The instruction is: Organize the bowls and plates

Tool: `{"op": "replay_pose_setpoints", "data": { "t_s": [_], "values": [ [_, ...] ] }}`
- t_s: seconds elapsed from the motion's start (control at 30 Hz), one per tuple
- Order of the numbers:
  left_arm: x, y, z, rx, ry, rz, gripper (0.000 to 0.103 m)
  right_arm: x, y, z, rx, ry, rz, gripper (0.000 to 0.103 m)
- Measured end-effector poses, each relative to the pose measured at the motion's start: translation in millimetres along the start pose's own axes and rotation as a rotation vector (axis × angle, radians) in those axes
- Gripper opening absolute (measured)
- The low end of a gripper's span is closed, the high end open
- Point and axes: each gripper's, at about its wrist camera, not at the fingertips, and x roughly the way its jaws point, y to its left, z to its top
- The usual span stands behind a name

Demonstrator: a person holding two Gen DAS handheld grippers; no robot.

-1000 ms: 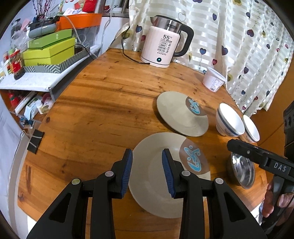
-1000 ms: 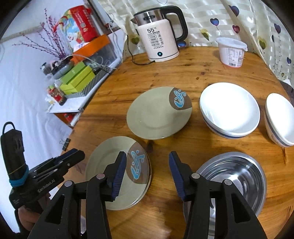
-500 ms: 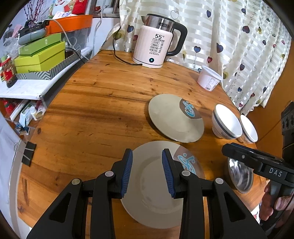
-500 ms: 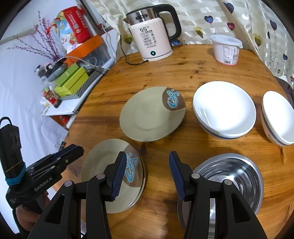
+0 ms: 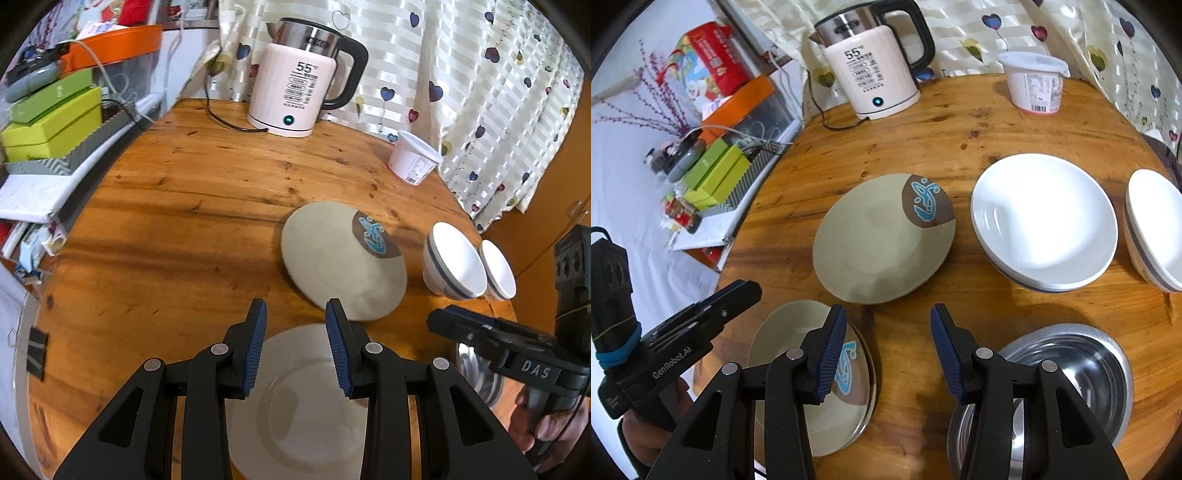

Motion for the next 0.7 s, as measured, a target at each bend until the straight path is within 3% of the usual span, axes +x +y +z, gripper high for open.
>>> {"op": "replay_pose_setpoints", "data": {
  "t_s": [0.7],
  "values": [
    [63.6, 7.3, 37.2, 0.009, 0.099, -0.021, 0.034, 33.5, -9.3, 23.0, 0.081, 0.047, -0.034, 0.048]
  ]
}}
